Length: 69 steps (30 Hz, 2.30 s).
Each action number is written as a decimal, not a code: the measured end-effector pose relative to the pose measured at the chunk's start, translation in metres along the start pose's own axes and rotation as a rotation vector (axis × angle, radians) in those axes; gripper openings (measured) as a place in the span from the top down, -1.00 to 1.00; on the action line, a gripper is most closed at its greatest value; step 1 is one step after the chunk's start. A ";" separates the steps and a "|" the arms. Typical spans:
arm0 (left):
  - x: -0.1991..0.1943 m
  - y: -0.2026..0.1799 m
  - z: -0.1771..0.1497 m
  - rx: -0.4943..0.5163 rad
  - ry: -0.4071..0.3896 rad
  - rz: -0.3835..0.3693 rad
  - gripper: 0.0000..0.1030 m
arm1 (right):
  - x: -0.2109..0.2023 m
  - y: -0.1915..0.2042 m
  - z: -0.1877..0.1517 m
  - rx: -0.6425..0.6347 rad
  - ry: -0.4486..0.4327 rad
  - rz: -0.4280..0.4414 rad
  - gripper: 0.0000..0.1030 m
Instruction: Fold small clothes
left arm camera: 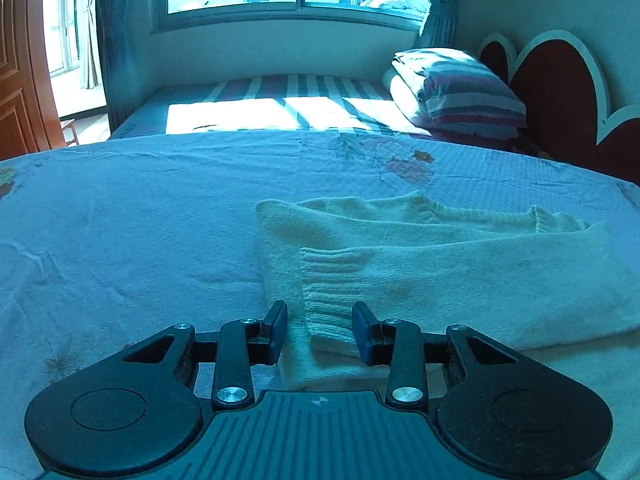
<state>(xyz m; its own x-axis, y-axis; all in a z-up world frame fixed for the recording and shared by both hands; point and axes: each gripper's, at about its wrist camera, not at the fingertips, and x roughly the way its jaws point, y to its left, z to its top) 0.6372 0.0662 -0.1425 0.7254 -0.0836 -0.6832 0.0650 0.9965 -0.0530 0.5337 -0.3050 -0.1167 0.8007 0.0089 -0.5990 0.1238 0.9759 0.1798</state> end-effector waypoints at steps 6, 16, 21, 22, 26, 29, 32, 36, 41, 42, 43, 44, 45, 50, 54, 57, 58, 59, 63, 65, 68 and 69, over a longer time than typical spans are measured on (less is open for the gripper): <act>0.011 -0.003 0.003 -0.036 0.018 -0.052 0.79 | 0.014 -0.001 -0.007 -0.014 0.050 0.007 0.72; 0.001 -0.005 0.002 0.008 -0.049 -0.005 0.87 | 0.021 0.004 -0.001 -0.057 0.067 -0.021 0.74; -0.010 -0.007 0.021 0.045 -0.132 0.015 0.87 | 0.024 0.006 0.022 -0.057 -0.012 0.015 0.75; 0.002 -0.012 0.025 0.073 -0.100 0.014 0.87 | 0.032 0.008 0.028 -0.068 -0.004 0.007 0.75; 0.032 -0.027 0.022 0.162 -0.073 0.024 0.82 | 0.082 0.013 0.044 -0.123 0.039 -0.009 0.77; 0.032 -0.031 0.025 0.193 -0.073 0.047 0.81 | 0.104 0.009 0.058 -0.132 0.029 -0.031 0.85; 0.032 -0.031 0.024 0.201 -0.083 0.048 0.81 | 0.121 0.002 0.071 -0.127 0.043 -0.039 0.88; 0.015 -0.030 0.026 0.197 -0.101 0.064 0.80 | 0.120 0.008 0.074 -0.177 0.073 -0.039 0.79; -0.023 -0.028 0.005 0.216 -0.141 0.041 0.78 | 0.065 0.009 0.051 -0.187 0.037 0.025 0.66; -0.025 -0.029 -0.001 0.230 -0.123 0.042 0.78 | 0.056 0.010 0.044 -0.190 0.033 0.033 0.66; -0.023 -0.029 -0.006 0.239 -0.091 0.042 0.78 | 0.049 0.010 0.038 -0.192 0.034 0.043 0.71; -0.021 -0.029 -0.009 0.240 -0.068 0.050 0.78 | 0.043 0.010 0.031 -0.202 0.041 0.049 0.75; -0.020 -0.027 -0.013 0.240 -0.071 0.056 0.77 | 0.039 0.012 0.024 -0.219 0.049 0.046 0.82; -0.021 -0.031 -0.009 0.267 -0.050 0.118 0.41 | 0.028 0.010 -0.002 -0.325 0.036 0.003 0.80; -0.061 -0.021 -0.013 0.226 -0.075 0.096 0.09 | 0.014 -0.011 0.009 -0.225 0.058 0.030 0.76; -0.098 -0.006 -0.035 0.190 -0.082 0.090 -0.31 | -0.024 -0.038 0.015 -0.103 0.026 0.103 0.71; -0.110 0.001 -0.045 0.167 -0.062 0.071 -0.31 | -0.035 -0.045 0.014 -0.089 0.029 0.103 0.71; -0.123 0.008 -0.058 0.139 -0.037 0.052 -0.31 | -0.048 -0.052 0.010 -0.077 0.032 0.108 0.71; -0.165 0.025 -0.104 0.058 0.005 -0.030 -0.31 | -0.099 -0.068 -0.017 -0.056 0.063 0.119 0.71; -0.180 0.028 -0.125 0.040 0.025 -0.064 -0.30 | -0.124 -0.075 -0.036 -0.015 0.089 0.147 0.71; -0.197 0.033 -0.153 0.014 0.059 -0.128 -0.30 | -0.154 -0.076 -0.066 0.029 0.123 0.156 0.44; -0.202 0.036 -0.162 0.010 0.071 -0.158 -0.23 | -0.165 -0.075 -0.078 0.054 0.138 0.152 0.40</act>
<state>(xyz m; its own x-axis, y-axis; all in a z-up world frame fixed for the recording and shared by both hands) 0.3817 0.1200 -0.1240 0.6551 -0.2384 -0.7169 0.1815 0.9708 -0.1569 0.3469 -0.3628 -0.0924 0.7253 0.1885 -0.6621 0.0415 0.9481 0.3153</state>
